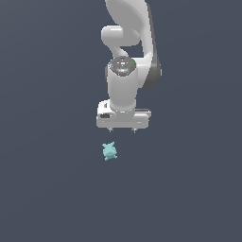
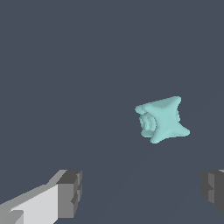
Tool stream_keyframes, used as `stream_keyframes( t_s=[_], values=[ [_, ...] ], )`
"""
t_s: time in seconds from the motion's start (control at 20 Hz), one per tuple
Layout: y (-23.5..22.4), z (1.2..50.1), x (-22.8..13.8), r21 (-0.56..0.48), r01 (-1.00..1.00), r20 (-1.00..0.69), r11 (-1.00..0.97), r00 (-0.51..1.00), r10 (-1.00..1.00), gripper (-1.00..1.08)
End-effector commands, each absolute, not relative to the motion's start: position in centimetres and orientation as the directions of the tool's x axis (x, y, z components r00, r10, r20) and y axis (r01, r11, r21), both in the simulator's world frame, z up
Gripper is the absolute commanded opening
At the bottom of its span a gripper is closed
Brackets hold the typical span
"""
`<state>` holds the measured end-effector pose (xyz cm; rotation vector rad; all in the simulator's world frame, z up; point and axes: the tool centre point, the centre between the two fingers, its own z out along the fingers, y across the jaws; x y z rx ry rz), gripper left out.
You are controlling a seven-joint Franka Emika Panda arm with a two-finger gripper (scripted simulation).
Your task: Pick up the object and move it to a goal position.
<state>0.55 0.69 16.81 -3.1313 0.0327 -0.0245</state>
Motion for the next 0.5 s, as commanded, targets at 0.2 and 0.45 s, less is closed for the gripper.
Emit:
stream_keyframes(
  t_s=[0.2,0.45],
  values=[
    [0.1,17.4,0.7,0.001,-0.014,0.02,-1.0,1.0,-0.014,1.0],
    [-0.8,18.3,1.0,0.021,-0.001,0.028,-1.0,1.0,-0.001,1.0]
  ],
)
